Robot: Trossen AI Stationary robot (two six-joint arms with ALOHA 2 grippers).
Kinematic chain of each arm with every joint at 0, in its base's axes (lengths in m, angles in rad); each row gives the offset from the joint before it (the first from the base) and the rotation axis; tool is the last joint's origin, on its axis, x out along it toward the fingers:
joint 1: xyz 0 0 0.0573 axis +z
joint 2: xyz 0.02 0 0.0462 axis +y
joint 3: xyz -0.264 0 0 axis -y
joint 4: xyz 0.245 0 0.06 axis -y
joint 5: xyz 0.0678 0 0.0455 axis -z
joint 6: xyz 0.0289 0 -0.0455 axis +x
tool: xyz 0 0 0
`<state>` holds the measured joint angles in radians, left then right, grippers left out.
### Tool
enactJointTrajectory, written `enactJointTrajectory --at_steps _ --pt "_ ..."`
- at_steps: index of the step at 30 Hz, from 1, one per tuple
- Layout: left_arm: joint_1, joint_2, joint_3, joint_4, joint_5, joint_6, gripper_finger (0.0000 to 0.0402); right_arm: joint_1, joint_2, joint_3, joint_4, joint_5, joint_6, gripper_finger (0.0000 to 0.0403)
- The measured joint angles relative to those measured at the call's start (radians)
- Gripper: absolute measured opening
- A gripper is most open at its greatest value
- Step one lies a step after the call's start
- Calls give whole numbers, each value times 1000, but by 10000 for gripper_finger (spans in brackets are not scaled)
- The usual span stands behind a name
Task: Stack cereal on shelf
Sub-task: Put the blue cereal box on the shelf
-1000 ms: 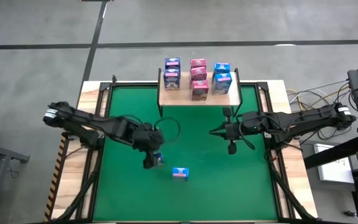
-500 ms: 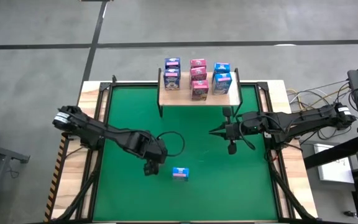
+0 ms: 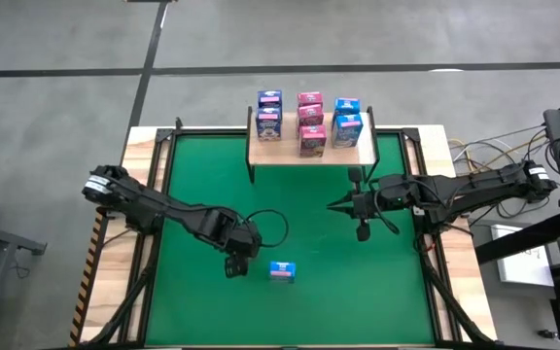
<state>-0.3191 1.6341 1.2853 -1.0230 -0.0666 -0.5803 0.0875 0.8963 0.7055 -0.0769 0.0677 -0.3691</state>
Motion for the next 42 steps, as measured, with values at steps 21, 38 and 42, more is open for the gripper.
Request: enactJointTrajectory --at_steps 21,38,42 --pt "15 0 96 0 8 142 128 0 1 0 -17 3 18 13" --pt "309 0 496 -250 -30 570 131 0 1 -1 -46 3 11 13" --pt "415 0 543 -255 -30 691 131 0 1 -1 -46 3 18 13"
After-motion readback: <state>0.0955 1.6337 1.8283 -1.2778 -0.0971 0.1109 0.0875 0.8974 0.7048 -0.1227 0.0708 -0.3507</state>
